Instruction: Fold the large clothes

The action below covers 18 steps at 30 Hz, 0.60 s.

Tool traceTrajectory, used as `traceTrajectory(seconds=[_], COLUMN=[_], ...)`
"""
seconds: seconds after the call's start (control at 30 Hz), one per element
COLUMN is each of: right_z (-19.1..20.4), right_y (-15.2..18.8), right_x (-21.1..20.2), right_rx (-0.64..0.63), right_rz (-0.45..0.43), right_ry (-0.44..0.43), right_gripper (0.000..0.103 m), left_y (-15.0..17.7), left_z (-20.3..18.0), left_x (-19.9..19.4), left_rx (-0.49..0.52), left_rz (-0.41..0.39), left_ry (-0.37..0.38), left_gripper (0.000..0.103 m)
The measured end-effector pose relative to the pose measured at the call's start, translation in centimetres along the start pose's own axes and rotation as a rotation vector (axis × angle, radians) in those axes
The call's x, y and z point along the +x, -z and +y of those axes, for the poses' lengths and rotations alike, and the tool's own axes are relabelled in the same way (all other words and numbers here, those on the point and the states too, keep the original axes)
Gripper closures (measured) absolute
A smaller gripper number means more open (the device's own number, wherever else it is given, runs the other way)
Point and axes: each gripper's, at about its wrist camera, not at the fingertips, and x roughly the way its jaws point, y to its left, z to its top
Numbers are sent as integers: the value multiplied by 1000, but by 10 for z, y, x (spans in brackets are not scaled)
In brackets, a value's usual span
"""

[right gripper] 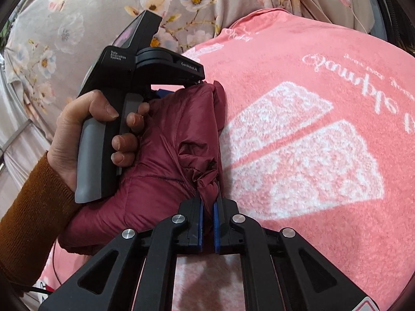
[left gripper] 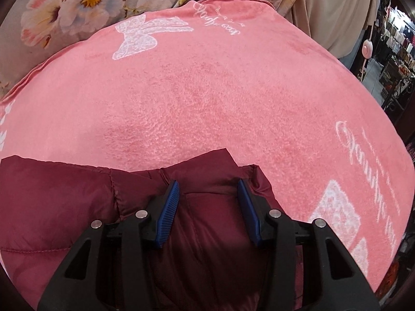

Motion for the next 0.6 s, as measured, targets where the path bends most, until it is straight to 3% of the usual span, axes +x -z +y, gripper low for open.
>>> traceTrajectory(seconds=[0.27,0.6], right_z=[3,15], right_y=[2,12], right_x=[12,16], right_rx=[-48,-132], right_rz=[27,-30], right_ry=[44,108], right_gripper=[98,97], left_y=[8,8], left_z=[-4,-5], left_x=[12,20], left_rx=[19,10], left_rz=[-51,-100], left_ry=[-34,-43], left_gripper=[57,57])
